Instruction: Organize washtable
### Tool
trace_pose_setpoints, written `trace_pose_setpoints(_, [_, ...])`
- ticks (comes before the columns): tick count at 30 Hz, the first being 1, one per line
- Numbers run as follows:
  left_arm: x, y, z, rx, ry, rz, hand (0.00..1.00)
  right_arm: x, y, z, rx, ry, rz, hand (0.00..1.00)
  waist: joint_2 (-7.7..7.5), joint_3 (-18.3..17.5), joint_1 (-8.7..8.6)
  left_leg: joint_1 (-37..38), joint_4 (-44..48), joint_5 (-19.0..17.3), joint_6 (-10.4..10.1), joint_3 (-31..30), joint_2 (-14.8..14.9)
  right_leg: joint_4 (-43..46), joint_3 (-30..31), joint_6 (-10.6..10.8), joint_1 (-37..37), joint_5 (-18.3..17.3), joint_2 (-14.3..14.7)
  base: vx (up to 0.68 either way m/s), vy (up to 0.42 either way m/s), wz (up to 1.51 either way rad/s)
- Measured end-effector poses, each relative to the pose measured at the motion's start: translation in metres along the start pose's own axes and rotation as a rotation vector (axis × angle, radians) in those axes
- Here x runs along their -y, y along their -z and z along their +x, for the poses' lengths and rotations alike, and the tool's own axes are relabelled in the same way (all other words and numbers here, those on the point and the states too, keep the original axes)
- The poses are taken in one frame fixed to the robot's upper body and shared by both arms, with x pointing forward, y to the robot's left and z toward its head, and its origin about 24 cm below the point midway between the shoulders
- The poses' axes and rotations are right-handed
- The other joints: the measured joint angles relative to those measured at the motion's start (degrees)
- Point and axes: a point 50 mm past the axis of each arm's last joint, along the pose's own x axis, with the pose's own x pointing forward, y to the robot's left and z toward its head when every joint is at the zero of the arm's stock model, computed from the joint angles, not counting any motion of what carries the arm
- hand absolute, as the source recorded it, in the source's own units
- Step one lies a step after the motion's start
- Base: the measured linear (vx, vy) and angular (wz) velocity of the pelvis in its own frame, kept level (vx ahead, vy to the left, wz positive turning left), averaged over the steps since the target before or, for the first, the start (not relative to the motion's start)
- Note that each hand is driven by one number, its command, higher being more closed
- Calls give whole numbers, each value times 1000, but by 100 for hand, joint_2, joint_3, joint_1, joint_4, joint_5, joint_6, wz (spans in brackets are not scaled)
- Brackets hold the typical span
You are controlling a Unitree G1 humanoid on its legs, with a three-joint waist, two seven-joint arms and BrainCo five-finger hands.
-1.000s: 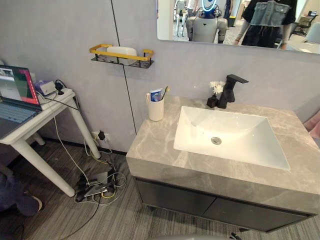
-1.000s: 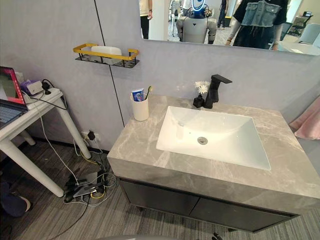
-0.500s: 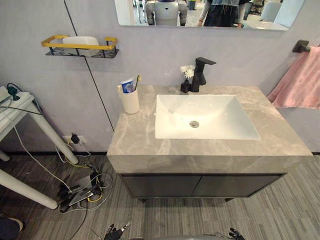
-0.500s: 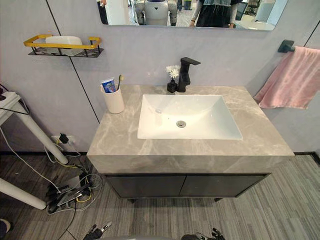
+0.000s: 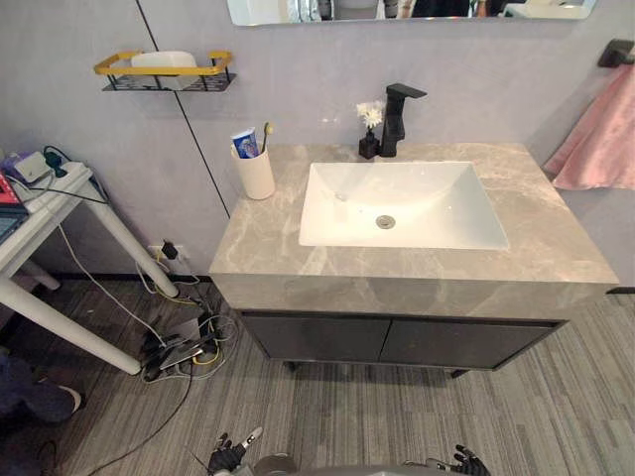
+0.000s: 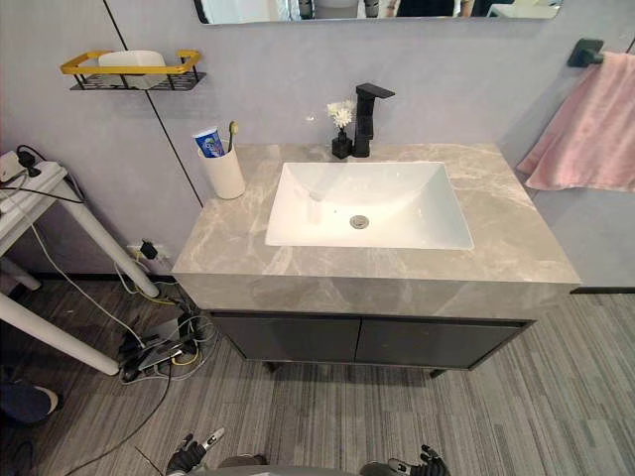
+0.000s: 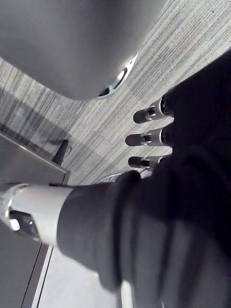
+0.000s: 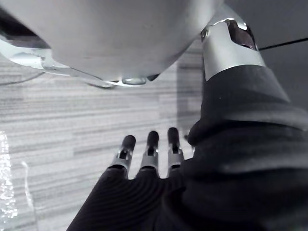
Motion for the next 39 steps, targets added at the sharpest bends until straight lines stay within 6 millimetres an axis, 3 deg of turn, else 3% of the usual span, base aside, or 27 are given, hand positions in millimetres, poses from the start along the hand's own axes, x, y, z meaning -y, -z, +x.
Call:
trace_pose_setpoints(2, [-2,1,0,-2,-10,-16,0,1,0,0,7,7,22,0,9,3,-16,-25,876,-466,-168,-666,15,1,450,104,-126,166,73,-120,296,-106])
trace_pose_setpoints(5, [-1,5,-1,-19,-9,-17,0,2,-1,-1,14,23,64,0,92,11,-105,25,924,-993,-343,-867,44,-1,726,165,-384,300,175,-93,317,-100])
trace_pose_setpoints(6, [-7,2,1,-19,-22,-9,0,-2,-1,-1,19,28,111,0,77,9,-187,4,778,-1328,-228,-633,24,-9,916,269,-630,412,160,-136,353,-112])
trace_pose_setpoints(7, [-10,-4,3,-7,-25,12,0,-6,4,-4,10,26,141,0,-98,12,-189,-37,763,-1352,-160,-395,-98,-217,1086,244,-743,589,121,-146,322,-115])
trace_pose_setpoints(8, [-10,-7,4,-4,-22,16,0,-9,5,-5,12,25,157,0,-148,9,-186,-85,789,-1381,-118,-276,-130,-362,1142,252,-789,745,76,-144,278,-108])
trace_pose_setpoints(11, [-6,-7,7,-17,-6,68,0,-7,6,-6,15,37,184,0,-71,4,-244,-240,1005,-1483,173,475,-102,-1186,1397,110,-889,1157,40,-121,288,-124])
trace_pose_setpoints(13, [-4,-5,6,-26,3,100,0,1,-4,-3,46,50,175,0,99,6,-307,-112,812,-1420,335,1310,145,-931,572,-148,-1179,1253,-24,-70,180,-159])
trace_pose_setpoints(15, [-4,-2,5,-41,5,110,0,2,-3,-3,45,54,177,0,161,24,-326,278,565,-1330,326,1887,271,-380,-194,-348,-1111,1162,25,72,54,-159])
trace_pose_setpoints(16, [-4,0,5,-48,10,121,0,1,-1,-4,38,55,181,0,181,30,-333,545,559,-1324,315,2259,375,63,-695,-745,-894,1112,43,104,-5,-206])
trace_pose_setpoints(18, [1,-1,6,-49,20,124,0,0,-1,-4,37,51,180,0,56,10,-301,879,577,-1322,329,2645,333,-19,-1027,-800,-698,1011,140,31,-65,-198])
trace_pose_setpoints(19, [4,4,5,-74,28,120,0,1,-6,-3,55,54,184,0,245,-1,-291,1002,352,-1256,439,2818,429,-443,-927,-761,-625,1159,378,-5,-118,-183])
trace_pose_setpoints(20, [9,6,4,-78,41,117,0,6,-8,-3,61,66,183,0,318,-93,-386,1193,32,-1264,154,3262,516,289,-1464,-1038,-740,568,317,36,-130,-162])
trace_pose_setpoints(21, [10,7,4,-78,45,116,0,5,-7,-3,59,64,181,0,324,-106,-438,1259,-40,-1239,16,3461,486,855,-1826,-1038,-792,184,92,127,-91,-147])
trace_pose_setpoints(22, [7,1,5,-57,38,119,0,2,-3,-3,42,57,183,0,134,-222,-482,1388,66,-1227,-16,3851,385,1268,-2422,-1052,-701,-110,-331,153,-141,-190])
trace_pose_setpoints(23, [-4,2,5,-70,9,118,0,-1,-3,1,15,39,174,0,-48,-290,-432,1490,254,-1231,-15,4192,333,823,-2533,-802,-590,-335,-142,145,-174,-222])
trace_pose_setpoints(24, [-6,9,4,-101,0,115,0,-1,-6,3,14,32,162,0,58,-271,-415,1503,291,-1230,-5,4214,446,522,-2312,-821,-541,-174,115,104,-188,-242])
trace_pose_setpoints(26, [-11,15,3,-143,-9,126,0,5,-5,7,-26,38,143,0,135,-280,-457,1430,491,-1294,201,3963,504,-758,-1296,-932,-319,509,958,70,-130,-232])
trace_pose_setpoints(27, [-12,14,3,-140,-10,130,0,3,-4,7,-36,31,141,0,80,-258,-456,1380,707,-1319,181,3983,550,-974,-1022,-957,-255,591,1120,64,-88,-230])
trace_pose_setpoints(28, [-15,13,4,-137,-19,134,0,-1,-5,8,-40,14,129,0,64,-234,-446,1225,1306,-1338,330,3987,814,-1180,-646,-1038,-157,487,1371,67,-55,-186])
trace_pose_setpoints(29, [-16,13,3,-139,-21,136,0,0,-6,9,-40,15,123,0,112,-223,-488,1160,1833,-1216,821,3969,1072,-1165,-602,-1025,-82,368,1487,162,-101,-189])
trace_pose_setpoints(30, [-15,14,3,-137,-18,134,0,0,-5,8,-48,13,117,0,126,-222,-497,1075,2464,-983,1546,3726,1307,-1048,-596,-1006,-32,249,1519,219,-85,-161])
trace_pose_setpoints(31, [-17,5,5,-98,-24,146,0,-5,-2,8,-60,-5,98,0,26,-145,-502,601,3223,-707,1743,2825,1376,-897,-281,-1014,60,376,1614,234,-55,-169])
trace_pose_setpoints(32, [-17,2,5,-80,-24,142,0,-6,-5,9,-57,-12,84,0,6,-143,-447,360,3340,-891,1456,2049,1077,-837,109,-1057,111,381,1695,210,85,-246])
trace_pose_setpoints(33, [-15,-4,6,-54,-18,147,0,-9,-15,13,-38,-25,70,0,5,-81,-342,-12,3226,-1160,984,870,327,-849,817,-1034,189,469,1790,150,129,-257])
trace_pose_setpoints(34, [-12,-2,6,-55,-11,148,0,-10,-21,15,-27,-27,67,0,-35,-67,-275,-103,3108,-1243,855,483,54,-860,1172,-999,231,527,1829,129,150,-251])
trace_pose_setpoints(36, [-12,-2,6,-53,-14,165,0,-11,-30,17,0,-31,67,0,51,-26,-243,-395,2697,-1377,633,-261,-365,-921,1956,-875,313,619,1927,91,169,-214])
trace_pose_setpoints(39, [-4,-8,7,-23,15,230,0,-10,-43,18,55,-22,89,0,213,107,-331,-729,1286,-1311,295,-1385,-491,-851,3151,-638,303,468,1968,97,271,-253])
